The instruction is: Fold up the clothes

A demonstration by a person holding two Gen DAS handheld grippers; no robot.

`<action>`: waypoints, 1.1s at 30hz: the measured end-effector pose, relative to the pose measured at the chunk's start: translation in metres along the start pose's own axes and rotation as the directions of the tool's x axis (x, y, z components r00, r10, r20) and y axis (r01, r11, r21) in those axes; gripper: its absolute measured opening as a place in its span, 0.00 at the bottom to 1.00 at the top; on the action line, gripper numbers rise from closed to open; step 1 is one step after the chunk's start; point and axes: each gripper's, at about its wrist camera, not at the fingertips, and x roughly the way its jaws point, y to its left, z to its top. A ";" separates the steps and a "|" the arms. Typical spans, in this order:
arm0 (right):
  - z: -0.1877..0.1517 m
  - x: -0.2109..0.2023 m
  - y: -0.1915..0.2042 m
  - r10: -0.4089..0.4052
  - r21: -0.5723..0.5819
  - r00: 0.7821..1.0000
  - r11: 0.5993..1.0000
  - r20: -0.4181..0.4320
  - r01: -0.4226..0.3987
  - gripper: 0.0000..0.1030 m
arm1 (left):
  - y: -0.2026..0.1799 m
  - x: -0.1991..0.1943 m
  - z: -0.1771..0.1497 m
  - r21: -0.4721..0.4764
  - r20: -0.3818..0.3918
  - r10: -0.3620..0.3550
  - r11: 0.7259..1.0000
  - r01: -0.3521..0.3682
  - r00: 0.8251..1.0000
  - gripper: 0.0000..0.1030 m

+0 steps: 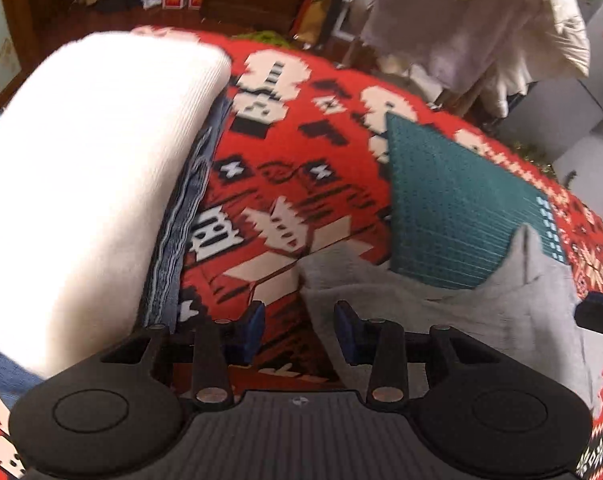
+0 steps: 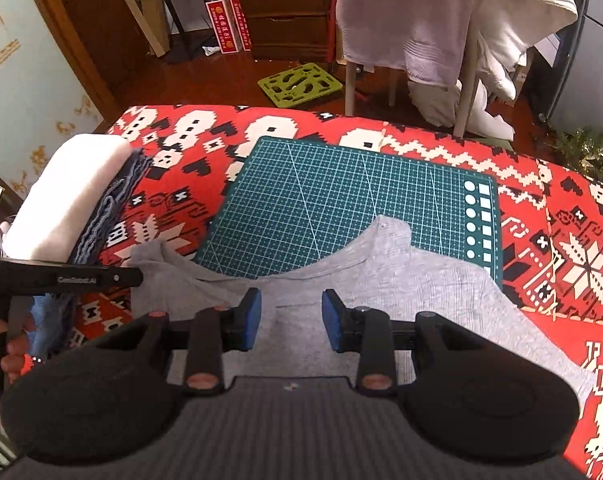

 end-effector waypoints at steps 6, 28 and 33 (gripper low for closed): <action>-0.003 0.009 -0.006 -0.005 0.024 1.000 1.000 -0.015 0.005 0.36 | -0.005 0.002 -0.001 0.007 -0.005 -0.041 0.999 0.041 0.999 0.09; -0.015 0.054 -0.047 -0.143 0.042 0.987 0.988 -0.076 0.147 0.00 | -0.011 -0.010 0.014 0.037 0.023 0.013 0.999 -0.014 1.000 0.06; -0.013 0.061 -0.048 -0.161 0.060 0.984 0.984 -0.075 0.166 0.00 | -0.005 -0.003 0.012 0.005 0.012 0.018 1.000 -0.018 1.000 0.06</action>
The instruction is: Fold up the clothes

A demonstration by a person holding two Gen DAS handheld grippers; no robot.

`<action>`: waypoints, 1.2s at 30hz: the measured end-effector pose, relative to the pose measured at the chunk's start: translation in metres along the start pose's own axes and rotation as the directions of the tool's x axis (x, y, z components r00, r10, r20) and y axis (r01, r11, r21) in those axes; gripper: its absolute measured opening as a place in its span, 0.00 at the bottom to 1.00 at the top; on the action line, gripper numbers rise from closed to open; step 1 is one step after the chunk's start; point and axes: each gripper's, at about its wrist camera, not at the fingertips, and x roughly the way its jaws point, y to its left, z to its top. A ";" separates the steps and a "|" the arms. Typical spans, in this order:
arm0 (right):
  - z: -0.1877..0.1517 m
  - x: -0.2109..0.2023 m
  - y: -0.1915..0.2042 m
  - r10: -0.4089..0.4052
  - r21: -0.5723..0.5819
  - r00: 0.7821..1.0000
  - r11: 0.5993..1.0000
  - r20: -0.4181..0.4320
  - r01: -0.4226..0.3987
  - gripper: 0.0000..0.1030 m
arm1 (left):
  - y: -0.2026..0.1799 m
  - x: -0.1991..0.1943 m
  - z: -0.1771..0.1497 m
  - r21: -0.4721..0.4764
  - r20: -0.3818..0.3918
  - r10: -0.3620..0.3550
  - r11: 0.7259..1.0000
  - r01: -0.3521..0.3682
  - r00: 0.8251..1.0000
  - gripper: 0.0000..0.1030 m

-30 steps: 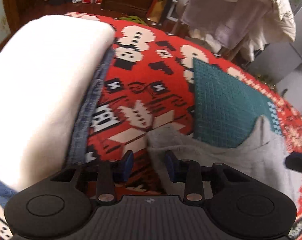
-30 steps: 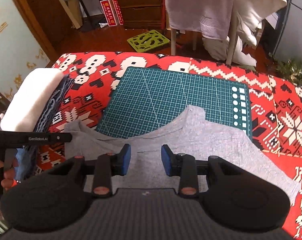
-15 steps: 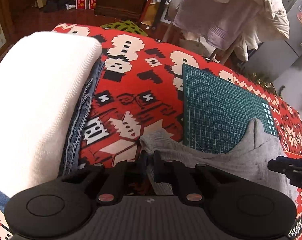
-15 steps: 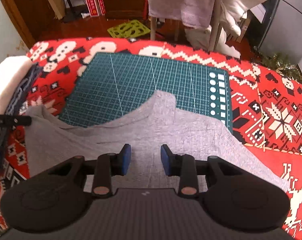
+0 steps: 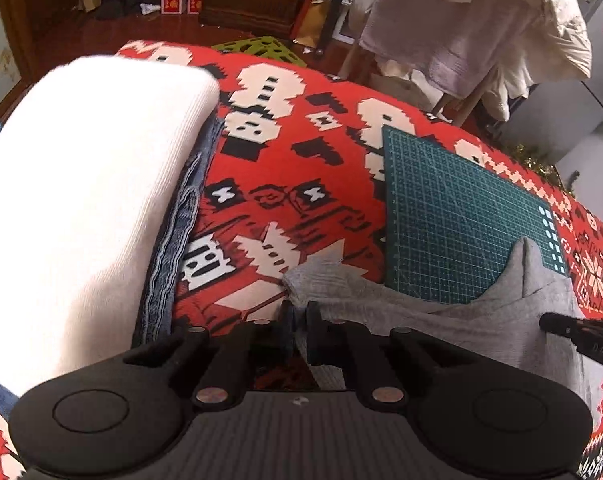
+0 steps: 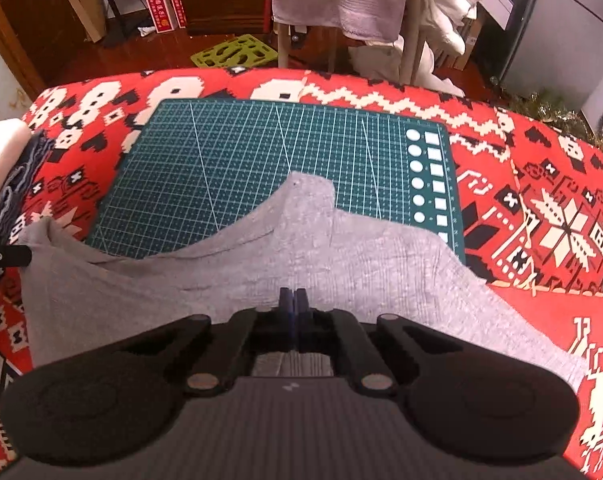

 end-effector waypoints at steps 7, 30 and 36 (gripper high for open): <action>-0.002 0.003 0.003 -0.025 -0.005 1.000 1.000 0.011 0.025 0.04 | 0.002 0.004 -0.004 -0.020 0.002 0.017 1.000 -0.017 1.000 0.12; 0.021 -0.010 0.130 0.360 -0.094 0.932 0.928 -0.035 -0.361 0.00 | 0.008 -0.014 -0.022 -0.093 -0.010 -0.193 0.977 0.191 0.981 0.04; 0.023 0.014 0.144 0.335 -0.125 0.938 0.931 -0.085 -0.344 0.00 | 0.016 -0.001 -0.025 -0.139 -0.017 -0.220 0.966 0.216 0.975 0.01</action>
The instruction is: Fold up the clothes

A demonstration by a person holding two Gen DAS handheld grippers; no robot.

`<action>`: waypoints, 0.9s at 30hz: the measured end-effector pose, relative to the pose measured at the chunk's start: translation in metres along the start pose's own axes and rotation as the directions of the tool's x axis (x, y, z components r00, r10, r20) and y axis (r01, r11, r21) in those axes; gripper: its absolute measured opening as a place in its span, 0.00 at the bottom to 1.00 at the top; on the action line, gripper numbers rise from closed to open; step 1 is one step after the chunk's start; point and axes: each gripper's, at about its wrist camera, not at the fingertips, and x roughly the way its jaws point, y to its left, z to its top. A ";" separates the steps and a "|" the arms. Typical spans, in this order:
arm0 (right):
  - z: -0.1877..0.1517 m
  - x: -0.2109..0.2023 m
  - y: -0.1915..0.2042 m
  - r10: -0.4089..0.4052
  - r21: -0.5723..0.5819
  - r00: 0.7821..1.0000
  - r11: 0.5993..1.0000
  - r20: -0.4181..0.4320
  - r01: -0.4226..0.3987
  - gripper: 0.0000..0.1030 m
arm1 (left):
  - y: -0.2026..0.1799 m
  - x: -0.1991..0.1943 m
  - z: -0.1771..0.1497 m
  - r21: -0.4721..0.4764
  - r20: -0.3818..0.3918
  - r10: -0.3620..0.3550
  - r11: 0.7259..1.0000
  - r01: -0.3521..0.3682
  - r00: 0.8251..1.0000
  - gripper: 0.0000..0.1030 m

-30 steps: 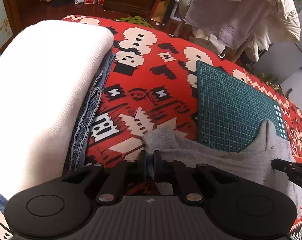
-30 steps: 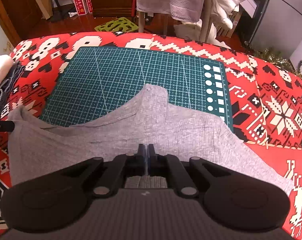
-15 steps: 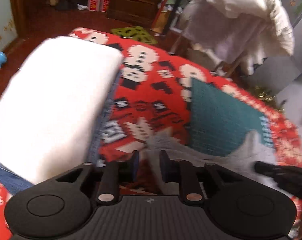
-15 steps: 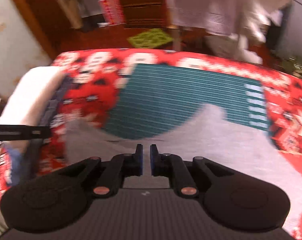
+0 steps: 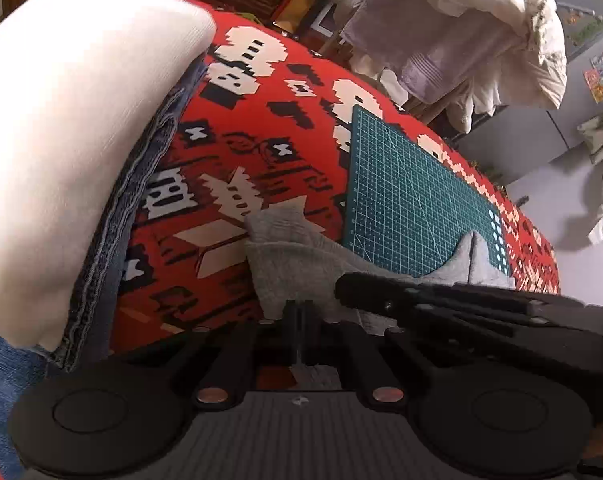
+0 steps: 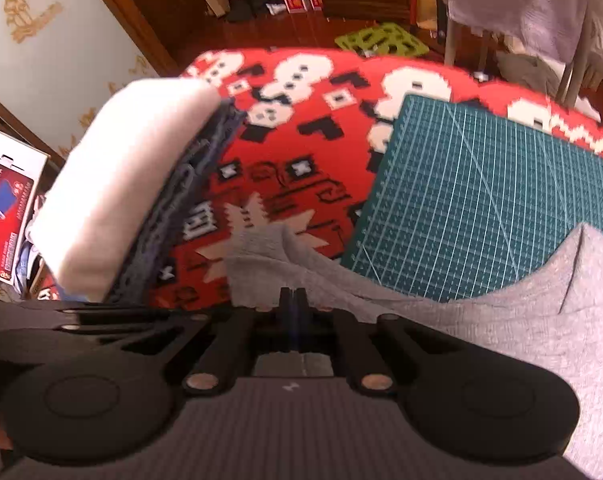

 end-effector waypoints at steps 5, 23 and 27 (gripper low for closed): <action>0.003 0.015 -0.006 -0.009 -0.015 1.000 1.000 -0.009 0.009 0.00 | 0.002 0.002 -0.003 -0.016 0.010 -0.007 1.000 0.008 1.000 0.02; -0.005 0.015 0.008 -0.009 -0.094 0.998 0.996 -0.064 0.003 0.00 | 0.013 -0.025 -0.003 -0.112 0.009 -0.025 0.993 0.026 1.000 0.01; -0.006 0.012 0.009 -0.010 -0.100 0.998 0.995 -0.068 0.004 0.00 | 0.012 -0.026 -0.006 -0.116 0.002 -0.017 0.993 0.017 1.000 0.01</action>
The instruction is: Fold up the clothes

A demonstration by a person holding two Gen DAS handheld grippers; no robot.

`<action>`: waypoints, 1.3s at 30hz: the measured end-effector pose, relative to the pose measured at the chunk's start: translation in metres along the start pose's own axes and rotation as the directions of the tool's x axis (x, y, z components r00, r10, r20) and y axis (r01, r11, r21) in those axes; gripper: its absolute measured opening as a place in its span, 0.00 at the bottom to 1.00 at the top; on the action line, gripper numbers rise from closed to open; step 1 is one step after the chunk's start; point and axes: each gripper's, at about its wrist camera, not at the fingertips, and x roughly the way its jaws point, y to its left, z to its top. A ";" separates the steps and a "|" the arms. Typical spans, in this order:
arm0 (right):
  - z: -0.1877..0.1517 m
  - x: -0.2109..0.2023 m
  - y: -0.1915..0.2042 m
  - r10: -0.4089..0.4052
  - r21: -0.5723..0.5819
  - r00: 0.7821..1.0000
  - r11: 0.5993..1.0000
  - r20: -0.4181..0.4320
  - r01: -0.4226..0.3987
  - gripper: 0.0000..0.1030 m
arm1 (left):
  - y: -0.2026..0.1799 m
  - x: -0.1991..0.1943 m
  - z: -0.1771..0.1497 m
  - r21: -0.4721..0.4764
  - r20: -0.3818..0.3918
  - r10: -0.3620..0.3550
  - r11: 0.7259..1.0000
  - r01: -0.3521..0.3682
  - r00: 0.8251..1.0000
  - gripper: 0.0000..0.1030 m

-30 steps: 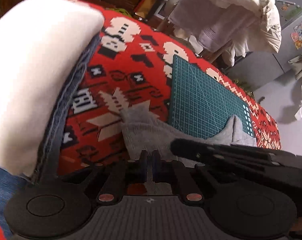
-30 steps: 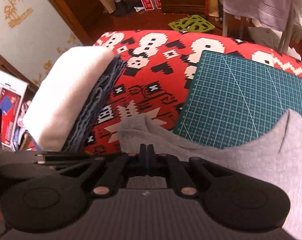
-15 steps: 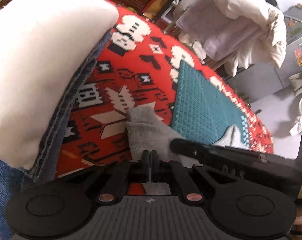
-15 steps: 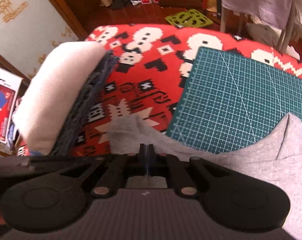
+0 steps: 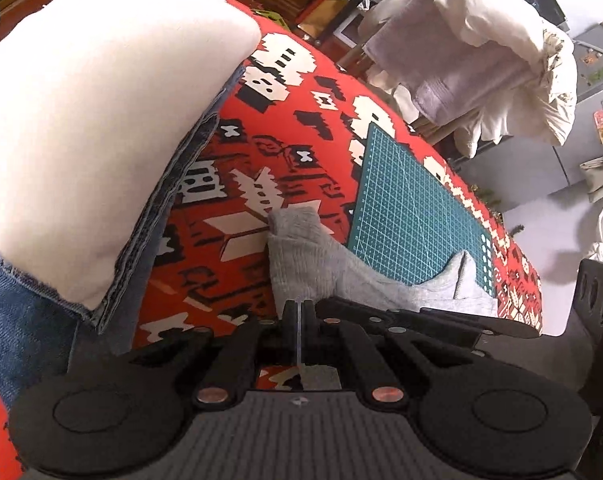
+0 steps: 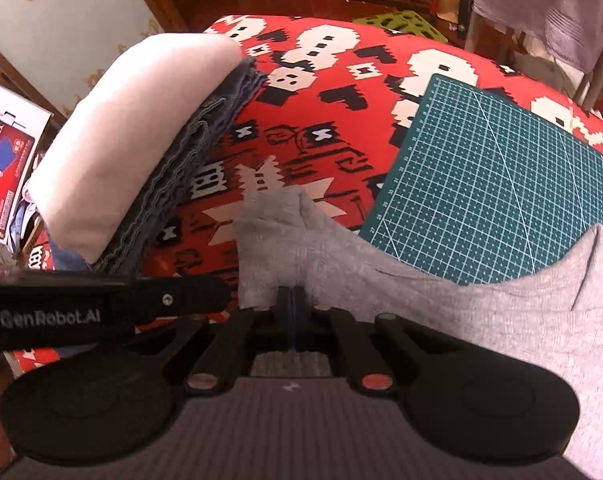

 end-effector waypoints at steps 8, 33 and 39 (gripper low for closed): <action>-0.005 -0.016 0.002 -0.027 0.014 1.000 1.000 -0.010 0.027 0.01 | -0.001 -0.002 -0.010 -0.010 -0.027 0.002 1.000 -0.003 1.000 0.01; -0.049 -0.041 -0.008 -0.018 0.066 0.999 0.998 -0.037 0.020 0.03 | -0.014 -0.004 -0.043 0.036 -0.101 -0.021 0.999 0.025 0.995 0.01; -0.058 -0.036 -0.015 0.005 0.057 0.999 0.998 -0.044 -0.002 0.01 | -0.022 0.004 -0.054 0.069 -0.133 -0.011 0.997 0.021 0.991 0.01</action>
